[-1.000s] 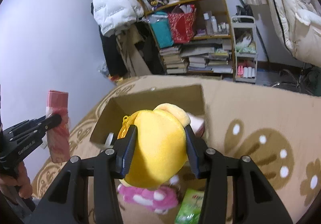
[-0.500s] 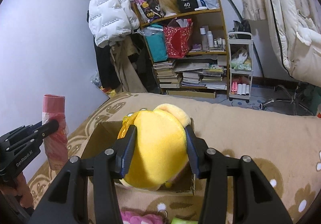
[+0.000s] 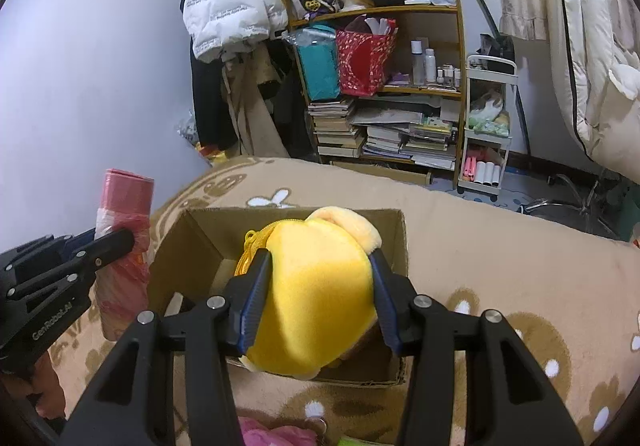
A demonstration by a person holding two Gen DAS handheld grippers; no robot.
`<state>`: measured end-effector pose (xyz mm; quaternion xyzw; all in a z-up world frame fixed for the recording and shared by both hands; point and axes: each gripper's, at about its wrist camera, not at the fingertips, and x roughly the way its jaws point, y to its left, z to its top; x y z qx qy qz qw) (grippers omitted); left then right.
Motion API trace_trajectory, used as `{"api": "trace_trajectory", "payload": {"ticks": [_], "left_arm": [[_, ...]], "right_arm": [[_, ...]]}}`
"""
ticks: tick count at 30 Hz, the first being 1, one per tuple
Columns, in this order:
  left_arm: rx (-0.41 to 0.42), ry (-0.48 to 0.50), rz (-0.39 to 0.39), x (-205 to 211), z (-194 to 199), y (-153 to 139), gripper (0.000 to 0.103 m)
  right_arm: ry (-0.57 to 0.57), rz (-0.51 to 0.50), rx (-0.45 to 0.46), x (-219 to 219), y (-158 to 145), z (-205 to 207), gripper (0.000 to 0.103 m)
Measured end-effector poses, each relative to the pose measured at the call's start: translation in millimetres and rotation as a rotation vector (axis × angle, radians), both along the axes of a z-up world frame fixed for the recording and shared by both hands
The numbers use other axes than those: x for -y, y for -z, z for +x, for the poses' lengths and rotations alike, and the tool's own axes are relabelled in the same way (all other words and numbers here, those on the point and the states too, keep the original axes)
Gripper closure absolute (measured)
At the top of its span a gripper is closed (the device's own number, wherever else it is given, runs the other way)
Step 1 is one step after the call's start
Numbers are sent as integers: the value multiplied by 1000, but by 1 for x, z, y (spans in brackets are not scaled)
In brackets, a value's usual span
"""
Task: Organize soft objects
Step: 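Lower the yellow plush and pink bag into the box and open both tools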
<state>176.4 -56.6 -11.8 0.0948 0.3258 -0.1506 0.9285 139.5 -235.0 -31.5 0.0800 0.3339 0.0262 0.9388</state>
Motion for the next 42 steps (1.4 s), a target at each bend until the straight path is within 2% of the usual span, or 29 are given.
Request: {"api": "trace_trajectory", "payload": {"ticks": [11,17,20,21,23,24,26,27,28,31,33,38,42], "left_arm": [[-34,19,-95,-8,4,14,88],[-44,51,-69,1,5,18,86],[-67,59,-82,3,8,20,81],[-73,61,-92,3,9,21,79],[-77,58,-94,2,11,23,75],[-77,50,-87,2,12,24,69],[-80,29,-75,1,13,26,50],[-79,20,-75,-1,13,26,34],[-72,6,-77,-3,13,25,24],[-28,-40,-86,-10,8,20,7],[-17,-59,-93,-14,7,16,1],[-15,-97,-145,-29,4,10,1],[1,-130,-141,-38,-2,6,1]], "right_arm": [[-2,10,-3,2,10,0,47],[0,-2,-11,0,13,3,46],[3,1,-16,0,13,4,42],[0,3,-15,1,13,4,37],[-10,4,-18,1,12,3,25],[-11,2,-18,2,11,2,20],[-11,-13,-14,2,9,0,19],[-13,-24,-12,2,8,-1,18],[-14,-30,-10,2,6,-2,14],[-9,-21,3,6,0,-7,2],[-1,-22,16,7,-4,-9,0],[2,16,22,12,-11,-15,0],[18,11,36,13,-16,-23,0]]}}
